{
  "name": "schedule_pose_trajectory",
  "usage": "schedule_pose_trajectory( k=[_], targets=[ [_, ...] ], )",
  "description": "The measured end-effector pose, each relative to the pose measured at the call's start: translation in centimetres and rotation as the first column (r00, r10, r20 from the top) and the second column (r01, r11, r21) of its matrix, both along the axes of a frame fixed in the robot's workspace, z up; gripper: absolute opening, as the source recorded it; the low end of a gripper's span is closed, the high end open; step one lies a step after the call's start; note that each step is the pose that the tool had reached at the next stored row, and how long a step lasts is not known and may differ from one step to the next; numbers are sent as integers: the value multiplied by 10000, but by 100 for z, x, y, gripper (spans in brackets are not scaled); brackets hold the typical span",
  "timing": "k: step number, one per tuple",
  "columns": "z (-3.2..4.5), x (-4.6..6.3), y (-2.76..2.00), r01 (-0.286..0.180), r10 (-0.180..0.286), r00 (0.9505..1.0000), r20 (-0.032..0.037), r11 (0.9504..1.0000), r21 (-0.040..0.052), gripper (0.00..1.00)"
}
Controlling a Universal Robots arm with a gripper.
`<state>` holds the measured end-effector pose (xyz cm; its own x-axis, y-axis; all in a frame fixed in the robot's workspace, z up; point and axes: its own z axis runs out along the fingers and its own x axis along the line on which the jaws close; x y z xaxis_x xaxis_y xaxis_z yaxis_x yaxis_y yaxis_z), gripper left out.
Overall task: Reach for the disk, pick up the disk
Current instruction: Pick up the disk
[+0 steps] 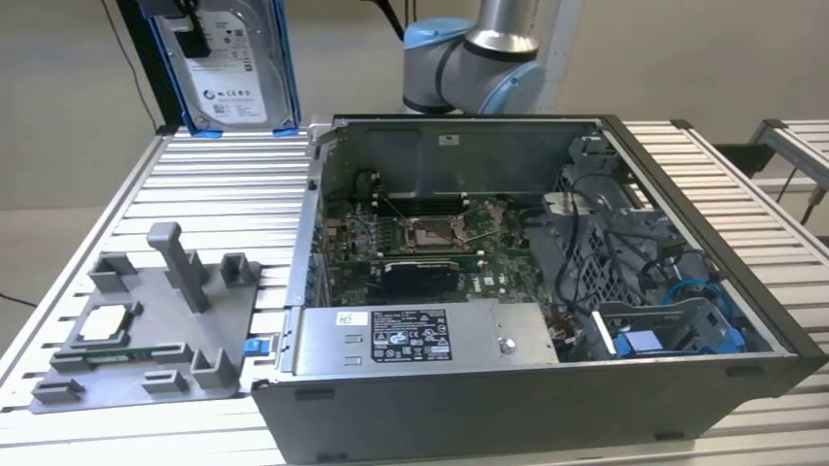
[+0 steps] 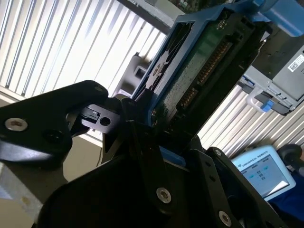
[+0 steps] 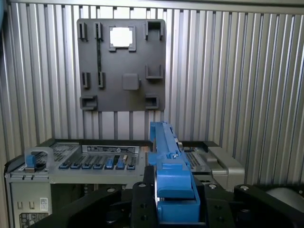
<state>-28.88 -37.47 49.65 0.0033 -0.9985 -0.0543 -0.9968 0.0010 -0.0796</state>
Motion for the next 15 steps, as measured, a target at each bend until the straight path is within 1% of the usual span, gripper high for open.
schedule_pose_trajectory(
  k=[5,15],
  targets=[
    [0,87,0,0,0,10000,-1,10000,0,0],
    [0,198,0,0,0,10000,0,10000,0,0]
  ],
)
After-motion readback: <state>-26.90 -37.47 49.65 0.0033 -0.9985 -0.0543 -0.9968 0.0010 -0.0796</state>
